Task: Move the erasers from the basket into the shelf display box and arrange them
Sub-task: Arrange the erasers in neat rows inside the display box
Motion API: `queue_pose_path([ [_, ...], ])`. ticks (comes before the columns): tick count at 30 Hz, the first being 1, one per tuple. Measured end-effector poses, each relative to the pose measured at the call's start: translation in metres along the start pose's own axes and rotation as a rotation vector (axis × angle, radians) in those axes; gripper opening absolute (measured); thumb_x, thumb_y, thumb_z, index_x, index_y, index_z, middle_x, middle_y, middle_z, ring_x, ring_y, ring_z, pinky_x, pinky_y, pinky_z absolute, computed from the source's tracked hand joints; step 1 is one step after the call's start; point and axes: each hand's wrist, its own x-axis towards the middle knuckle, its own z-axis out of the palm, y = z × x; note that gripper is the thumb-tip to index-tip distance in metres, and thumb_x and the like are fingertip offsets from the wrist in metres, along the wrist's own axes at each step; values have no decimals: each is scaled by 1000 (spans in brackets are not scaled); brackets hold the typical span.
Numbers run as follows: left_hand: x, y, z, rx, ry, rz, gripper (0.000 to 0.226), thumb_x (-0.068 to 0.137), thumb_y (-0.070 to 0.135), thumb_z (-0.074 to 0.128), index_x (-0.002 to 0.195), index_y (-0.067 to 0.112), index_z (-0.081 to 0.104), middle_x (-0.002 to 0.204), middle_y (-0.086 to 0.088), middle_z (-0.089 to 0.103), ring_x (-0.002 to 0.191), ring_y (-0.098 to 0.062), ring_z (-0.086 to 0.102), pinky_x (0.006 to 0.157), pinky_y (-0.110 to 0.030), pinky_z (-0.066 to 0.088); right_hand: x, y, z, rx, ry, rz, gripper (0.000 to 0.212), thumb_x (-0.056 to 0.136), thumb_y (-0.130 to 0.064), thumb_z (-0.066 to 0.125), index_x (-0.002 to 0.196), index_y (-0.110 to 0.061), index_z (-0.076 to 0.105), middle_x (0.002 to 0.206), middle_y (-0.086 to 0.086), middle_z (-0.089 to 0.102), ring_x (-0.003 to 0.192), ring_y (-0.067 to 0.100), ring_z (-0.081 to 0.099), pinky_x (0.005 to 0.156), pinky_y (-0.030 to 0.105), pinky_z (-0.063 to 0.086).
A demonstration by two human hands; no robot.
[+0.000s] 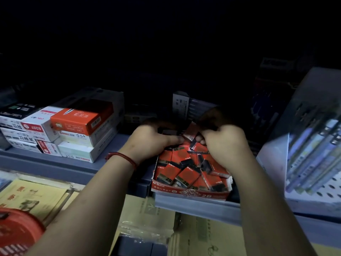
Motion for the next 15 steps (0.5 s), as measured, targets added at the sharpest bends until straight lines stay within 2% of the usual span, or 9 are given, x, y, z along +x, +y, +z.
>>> queue_pose_path([
  [4,-3,-3,-5,-215,-10,16,23,73,25,88,94,26,77,89,3,79,82,-16,76,73,-27,62,3,0,0,80,11,36,22,93,-5,59,89,-26,65,76,5,71,73,21,69,73,44,59],
  [6,-3,-6,-8,-345,19,3,19,77,15,84,96,17,79,80,0,78,67,-19,74,62,-29,58,5,-1,0,121,3,53,21,93,-6,62,88,-26,67,73,4,71,68,17,68,67,38,57],
  [8,-2,-10,-9,-444,84,-30,14,79,11,81,92,6,78,69,-3,72,52,-17,59,51,-27,47,5,-3,1,125,-19,30,19,92,-8,64,89,-26,67,75,1,70,66,13,67,65,34,56],
  [11,-1,-12,-11,-579,138,-44,10,83,8,77,89,1,75,67,-3,68,54,-13,55,46,-21,47,4,-6,4,33,-75,-9,15,91,-13,65,91,-29,67,80,-4,69,73,12,67,61,25,50],
  [15,-1,-16,-10,-629,181,-5,6,86,7,73,82,1,74,69,-3,67,61,-12,58,50,-18,51,1,-10,8,-68,-128,-44,15,93,-16,62,96,-31,66,88,-10,67,76,6,60,57,21,42],
])
